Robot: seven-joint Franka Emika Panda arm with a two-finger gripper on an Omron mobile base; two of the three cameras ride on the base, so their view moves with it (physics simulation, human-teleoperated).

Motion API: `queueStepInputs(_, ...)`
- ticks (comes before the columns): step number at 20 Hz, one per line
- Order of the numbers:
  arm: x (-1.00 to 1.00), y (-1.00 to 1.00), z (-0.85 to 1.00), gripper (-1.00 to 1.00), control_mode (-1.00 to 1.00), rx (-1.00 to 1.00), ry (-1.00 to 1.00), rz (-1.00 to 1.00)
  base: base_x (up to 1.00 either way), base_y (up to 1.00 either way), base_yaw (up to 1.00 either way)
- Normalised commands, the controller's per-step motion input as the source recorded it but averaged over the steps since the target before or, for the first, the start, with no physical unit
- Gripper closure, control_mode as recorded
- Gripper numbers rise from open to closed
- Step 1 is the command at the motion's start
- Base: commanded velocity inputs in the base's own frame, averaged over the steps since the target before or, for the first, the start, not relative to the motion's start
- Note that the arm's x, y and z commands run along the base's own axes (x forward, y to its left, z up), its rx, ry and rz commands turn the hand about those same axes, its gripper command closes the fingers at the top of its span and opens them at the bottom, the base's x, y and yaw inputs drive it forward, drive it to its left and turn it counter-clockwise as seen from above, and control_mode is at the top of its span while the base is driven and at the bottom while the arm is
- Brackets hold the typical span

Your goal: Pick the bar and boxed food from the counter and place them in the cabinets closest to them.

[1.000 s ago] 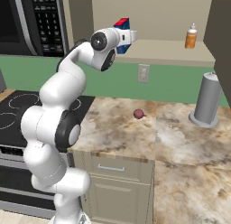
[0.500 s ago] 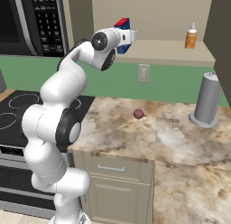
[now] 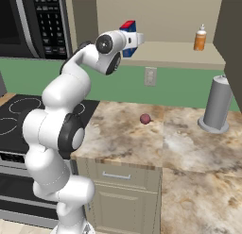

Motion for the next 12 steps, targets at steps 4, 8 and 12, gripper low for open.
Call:
queueStepInputs(4,0.0,0.0,-0.1,1.0,-1.0,0.0,0.0,0.0,0.0,0.0,0.0)
queueStepInputs(8,0.0,0.0,-0.07,1.0,-1.0,0.0,0.0,0.0,0.0,0.0,0.0)
queueStepInputs(12,0.0,0.0,-0.03,1.0,-1.0,0.0,0.0,0.0,0.0,0.0,0.0)
